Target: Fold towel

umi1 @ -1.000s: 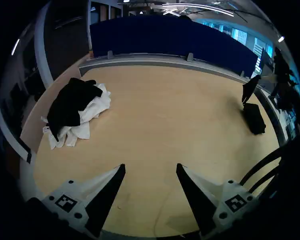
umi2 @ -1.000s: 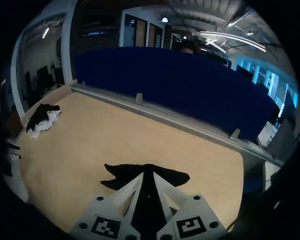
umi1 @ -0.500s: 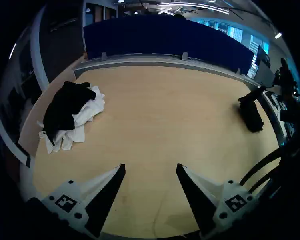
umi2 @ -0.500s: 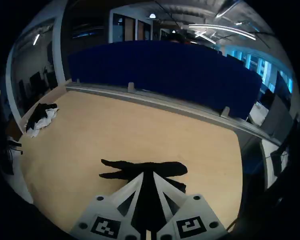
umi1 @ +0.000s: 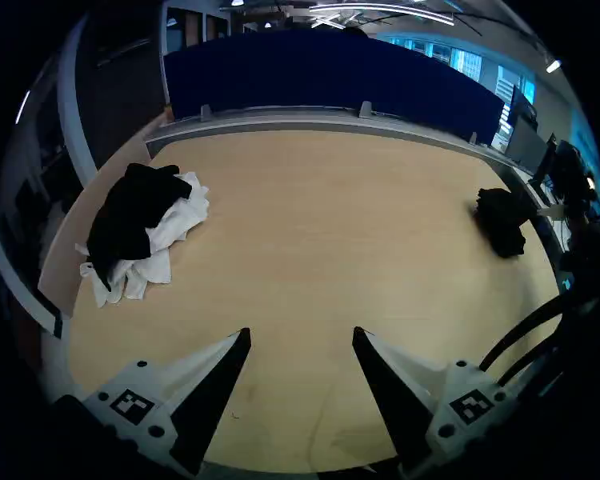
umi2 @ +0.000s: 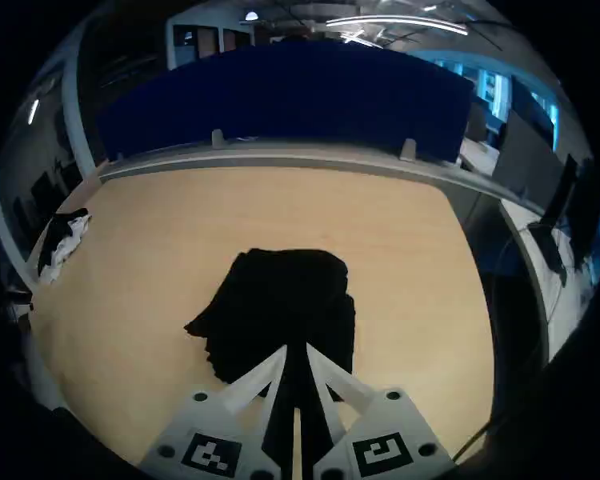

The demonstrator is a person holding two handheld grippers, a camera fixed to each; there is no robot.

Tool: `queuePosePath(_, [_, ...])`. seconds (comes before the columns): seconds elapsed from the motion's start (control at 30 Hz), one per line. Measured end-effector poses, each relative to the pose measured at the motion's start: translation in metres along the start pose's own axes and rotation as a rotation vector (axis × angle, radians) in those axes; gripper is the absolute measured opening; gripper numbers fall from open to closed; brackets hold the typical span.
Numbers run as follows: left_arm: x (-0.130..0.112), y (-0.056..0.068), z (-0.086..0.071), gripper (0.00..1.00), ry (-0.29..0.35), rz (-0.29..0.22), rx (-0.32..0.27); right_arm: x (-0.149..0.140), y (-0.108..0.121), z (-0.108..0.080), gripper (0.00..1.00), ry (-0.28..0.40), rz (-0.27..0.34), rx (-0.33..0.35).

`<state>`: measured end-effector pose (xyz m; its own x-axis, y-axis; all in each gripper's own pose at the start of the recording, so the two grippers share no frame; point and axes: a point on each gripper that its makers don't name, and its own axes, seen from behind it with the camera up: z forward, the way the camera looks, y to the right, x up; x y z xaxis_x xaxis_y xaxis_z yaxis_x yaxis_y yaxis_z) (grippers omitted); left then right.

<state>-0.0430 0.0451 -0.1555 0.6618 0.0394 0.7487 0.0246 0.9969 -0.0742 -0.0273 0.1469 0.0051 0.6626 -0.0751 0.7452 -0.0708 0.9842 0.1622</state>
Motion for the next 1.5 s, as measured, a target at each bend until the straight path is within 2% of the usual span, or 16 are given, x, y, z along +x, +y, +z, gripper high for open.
queuePosePath(0.33, [-0.001,0.000,-0.005,0.95,0.001,0.003,0.005,-0.046,0.016,0.023,0.02,-0.080,0.098,-0.052])
queuePosePath(0.67, [0.001,0.002,-0.005,0.95,0.004,0.008,0.007,-0.066,0.020,0.046,0.02,-0.128,0.154,-0.084])
queuePosePath(0.97, [0.003,0.000,-0.007,0.95,0.007,0.009,0.007,-0.062,0.022,0.038,0.06,-0.107,0.146,-0.098])
queuePosePath(1.1, [0.003,0.000,-0.008,0.95,0.008,0.006,0.005,-0.064,0.021,0.030,0.17,-0.090,0.136,-0.106])
queuePosePath(1.3, [0.005,0.000,-0.008,0.95,0.013,0.011,0.001,-0.066,0.022,0.018,0.60,-0.059,0.135,-0.123])
queuePosePath(1.37, [0.006,0.001,-0.008,0.95,0.015,0.013,-0.001,-0.065,0.019,0.015,0.87,-0.043,0.130,-0.117])
queuePosePath(1.43, [0.007,0.001,-0.008,0.95,0.016,0.015,-0.003,-0.062,0.017,0.012,1.00,-0.026,0.123,-0.119])
queuePosePath(1.5, [0.007,0.001,-0.008,0.95,0.017,0.015,-0.005,-0.060,0.015,0.010,1.00,-0.011,0.116,-0.124])
